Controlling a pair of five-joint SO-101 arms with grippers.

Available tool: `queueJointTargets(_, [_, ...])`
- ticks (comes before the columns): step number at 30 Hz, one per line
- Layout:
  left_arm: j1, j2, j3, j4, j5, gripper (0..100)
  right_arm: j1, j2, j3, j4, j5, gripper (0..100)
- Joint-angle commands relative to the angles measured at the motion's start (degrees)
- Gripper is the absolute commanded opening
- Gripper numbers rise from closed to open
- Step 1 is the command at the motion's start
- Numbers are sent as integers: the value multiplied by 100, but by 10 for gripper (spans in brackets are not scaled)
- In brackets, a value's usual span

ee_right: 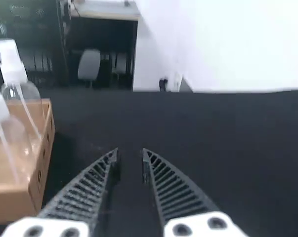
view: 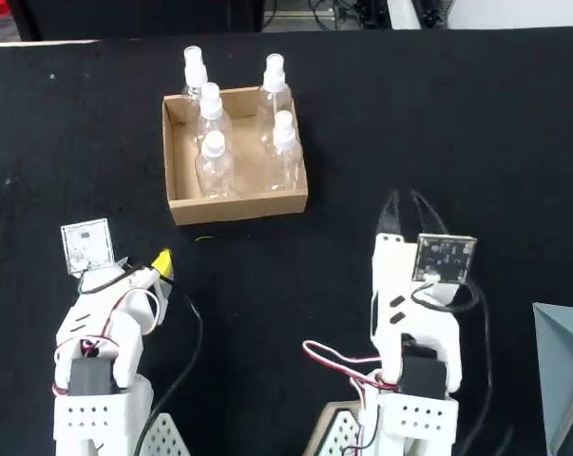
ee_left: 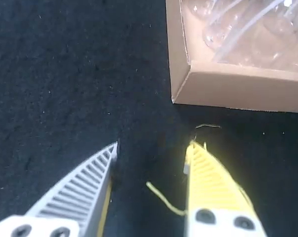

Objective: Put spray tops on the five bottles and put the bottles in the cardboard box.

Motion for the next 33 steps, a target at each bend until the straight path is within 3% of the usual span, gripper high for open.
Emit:
queueJointTargets(1, [-75, -79, 180, -360, -35, 209, 105, -567, -22, 642, -35, 15])
queueJointTargets(9, [-22, -26, 180, -360, -44, 209, 132, -558, -22, 2286, -44, 12])
queueJointTargets(17, [-13, -26, 180, 308, -44, 209, 141, -567, -22, 3956, 0, 12])
queueJointTargets(25, [-48, -26, 180, 1134, -44, 209, 141, -567, -22, 4809, 0, 12])
queueJointTargets(33, [-57, -26, 180, 1864, -44, 209, 149, -558, -22, 4809, 0, 12])
